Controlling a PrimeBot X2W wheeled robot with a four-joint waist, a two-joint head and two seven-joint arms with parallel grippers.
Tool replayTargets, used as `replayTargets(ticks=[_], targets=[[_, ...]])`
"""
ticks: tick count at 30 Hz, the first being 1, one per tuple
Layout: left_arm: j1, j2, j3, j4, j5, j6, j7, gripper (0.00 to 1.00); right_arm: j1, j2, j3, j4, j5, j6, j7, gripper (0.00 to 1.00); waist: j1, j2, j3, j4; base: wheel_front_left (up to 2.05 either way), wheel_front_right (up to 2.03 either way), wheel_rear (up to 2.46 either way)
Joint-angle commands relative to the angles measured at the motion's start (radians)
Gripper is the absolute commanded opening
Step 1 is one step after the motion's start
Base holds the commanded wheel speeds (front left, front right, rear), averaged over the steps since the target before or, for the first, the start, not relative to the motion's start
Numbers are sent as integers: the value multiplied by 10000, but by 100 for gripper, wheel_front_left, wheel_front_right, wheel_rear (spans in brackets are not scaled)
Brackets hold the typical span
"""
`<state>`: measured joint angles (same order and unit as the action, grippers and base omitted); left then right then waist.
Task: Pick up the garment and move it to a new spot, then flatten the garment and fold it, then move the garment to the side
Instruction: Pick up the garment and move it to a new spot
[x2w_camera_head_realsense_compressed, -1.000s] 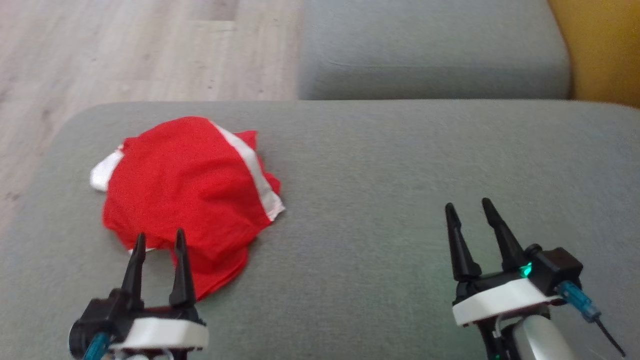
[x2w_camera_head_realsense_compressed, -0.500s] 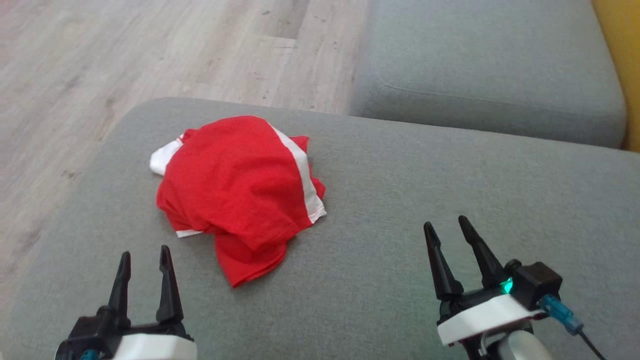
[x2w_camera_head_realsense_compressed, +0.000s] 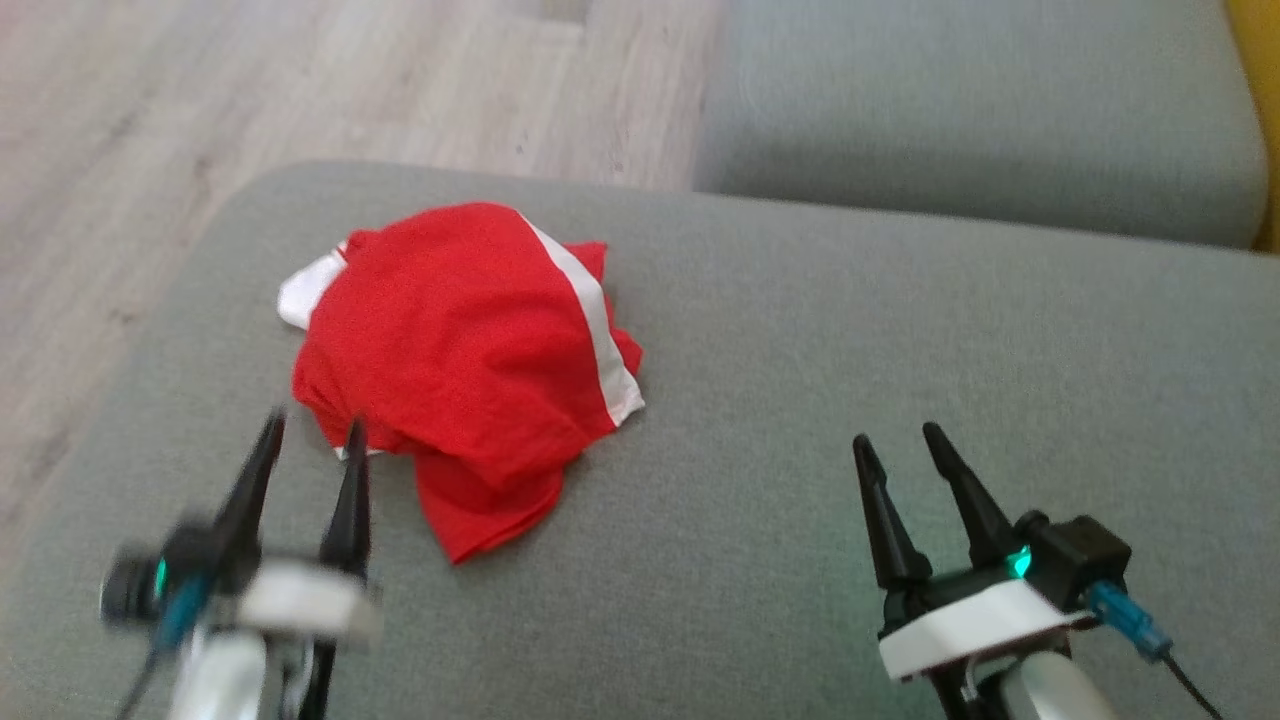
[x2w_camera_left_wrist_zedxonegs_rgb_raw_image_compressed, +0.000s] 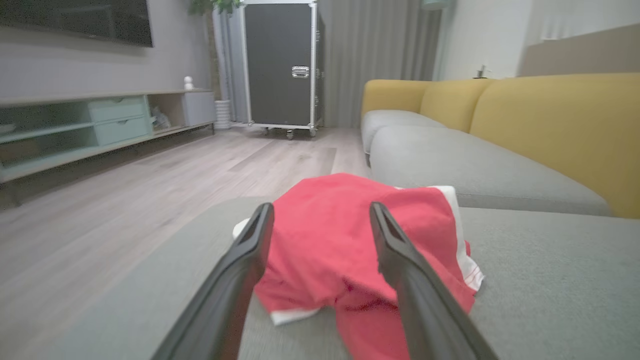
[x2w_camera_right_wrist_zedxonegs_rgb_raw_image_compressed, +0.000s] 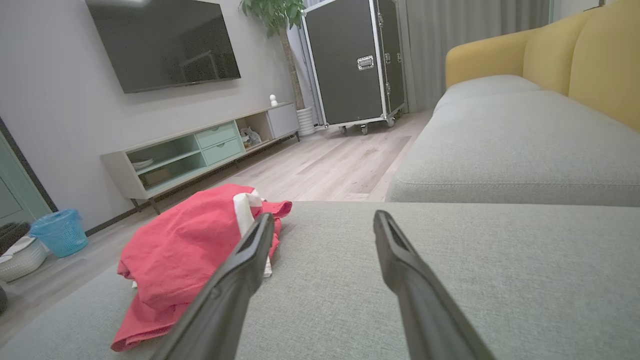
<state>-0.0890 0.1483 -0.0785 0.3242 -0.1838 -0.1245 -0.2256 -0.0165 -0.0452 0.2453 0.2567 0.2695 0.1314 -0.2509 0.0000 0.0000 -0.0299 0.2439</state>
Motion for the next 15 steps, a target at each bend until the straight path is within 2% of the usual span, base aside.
replayTargets(ticks=[1, 4, 7, 12, 15], targets=[[-1125, 257, 70, -225, 34, -36, 147, 100, -636, -50, 142, -364, -89, -7, -109, 100, 0, 0, 311, -182, 0, 0, 0], [-2579, 955, -1229, 166, -508, -54, 1047, 100, -840, -50, 69, -423, -218, -7, -109, 100, 0, 0, 784, -397, 0, 0, 0], [-4179, 1849, -3070, 424, -1374, -57, 2310, 100, -1106, -50, -119, -492, -343, -7, -109, 100, 0, 0, 1348, -529, 0, 0, 0], [-6464, 3164, -5598, 669, -3328, -59, 4114, 100, -1579, -50, -176, -607, -432, -7, -109, 100, 0, 0, 2102, -907, 0, 0, 0], [-7307, 3656, -6647, 866, -4443, -60, 4778, 100, -1717, -50, -288, -667, -240, -7, -109, 100, 0, 0, 2357, -1106, 0, 0, 0]])
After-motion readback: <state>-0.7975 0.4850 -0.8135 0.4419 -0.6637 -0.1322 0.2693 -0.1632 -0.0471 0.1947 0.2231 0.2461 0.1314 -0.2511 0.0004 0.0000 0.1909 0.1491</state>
